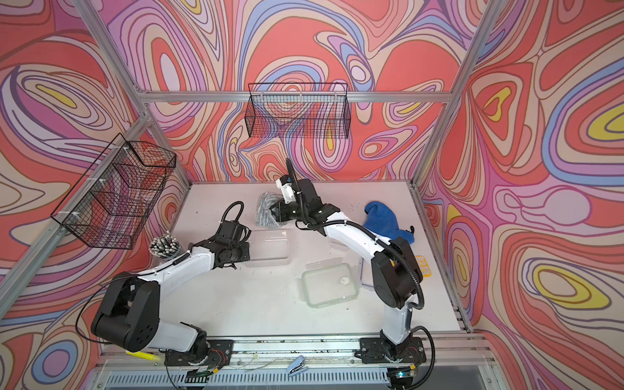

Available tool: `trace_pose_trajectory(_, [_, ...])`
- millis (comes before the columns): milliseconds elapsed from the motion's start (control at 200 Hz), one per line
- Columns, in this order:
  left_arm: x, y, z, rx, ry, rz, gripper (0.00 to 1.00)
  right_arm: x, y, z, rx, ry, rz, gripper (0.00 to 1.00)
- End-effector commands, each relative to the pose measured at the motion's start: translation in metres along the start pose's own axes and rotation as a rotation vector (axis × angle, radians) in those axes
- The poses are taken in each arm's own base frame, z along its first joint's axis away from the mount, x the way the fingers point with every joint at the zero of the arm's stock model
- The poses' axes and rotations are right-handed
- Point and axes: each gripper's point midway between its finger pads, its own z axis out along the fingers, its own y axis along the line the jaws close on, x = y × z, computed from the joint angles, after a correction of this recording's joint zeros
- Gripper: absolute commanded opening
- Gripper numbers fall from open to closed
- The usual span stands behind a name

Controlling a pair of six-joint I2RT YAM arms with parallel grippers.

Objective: Wipe the insides of the lunch boxes
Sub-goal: Place the lunch box at the center of the board.

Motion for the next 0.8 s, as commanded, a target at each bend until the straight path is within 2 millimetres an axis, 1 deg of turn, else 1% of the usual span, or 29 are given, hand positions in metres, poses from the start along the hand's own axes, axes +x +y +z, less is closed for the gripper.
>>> trace_pose_trajectory(0, [-0.005, 0.001, -0.006, 0.004, -0.013, -0.004, 0.0, -0.015, -0.04, -0.009, 0.112, -0.094, 0.06, 0.0])
trace_pose_trajectory(105, [-0.004, -0.001, -0.005, 0.02, -0.013, -0.013, 0.0, -0.012, -0.076, -0.011, 0.194, -0.106, 0.132, 0.0])
trace_pose_trajectory(180, [-0.004, -0.001, -0.005, 0.022, -0.014, -0.017, 0.0, -0.003, -0.101, -0.01, 0.257, -0.107, 0.184, 0.0])
trace_pose_trajectory(270, [-0.004, -0.001, -0.006, 0.022, -0.021, -0.023, 0.0, 0.007, -0.123, -0.008, 0.314, -0.1, 0.229, 0.0])
trace_pose_trajectory(391, [-0.006, 0.0, -0.008, 0.021, -0.034, -0.033, 0.03, 0.023, -0.145, 0.0, 0.368, -0.061, 0.265, 0.0])
trace_pose_trajectory(436, [-0.006, 0.0, -0.009, 0.022, -0.036, -0.035, 0.06, 0.035, -0.152, 0.007, 0.38, -0.021, 0.279, 0.0])
trace_pose_trajectory(566, [-0.009, 0.0, -0.012, 0.02, -0.045, -0.046, 0.16, 0.066, -0.168, 0.023, 0.409, 0.097, 0.313, 0.0])
trace_pose_trajectory(626, [-0.01, 0.001, -0.014, 0.02, -0.052, -0.048, 0.23, 0.075, -0.174, 0.026, 0.42, 0.107, 0.322, 0.0])
trace_pose_trajectory(651, [-0.011, 0.001, -0.015, 0.021, -0.056, -0.049, 0.27, 0.076, -0.175, 0.025, 0.42, 0.102, 0.324, 0.0])
trace_pose_trajectory(676, [-0.011, 0.0, -0.016, 0.024, -0.059, -0.049, 0.31, 0.078, -0.176, 0.026, 0.42, 0.103, 0.324, 0.07])
trace_pose_trajectory(706, [-0.012, 0.0, -0.017, 0.026, -0.064, -0.05, 0.36, 0.079, -0.177, 0.026, 0.415, 0.103, 0.32, 0.21])
trace_pose_trajectory(726, [-0.012, 0.001, -0.018, 0.028, -0.07, -0.052, 0.41, 0.079, -0.177, 0.026, 0.408, 0.105, 0.316, 0.29])
trace_pose_trajectory(751, [-0.013, 0.001, -0.019, 0.027, -0.075, -0.053, 0.46, 0.079, -0.175, 0.026, 0.4, 0.109, 0.308, 0.35])
trace_pose_trajectory(796, [-0.014, 0.001, -0.022, 0.03, -0.086, -0.055, 0.57, 0.077, -0.173, 0.025, 0.396, 0.112, 0.29, 0.42])
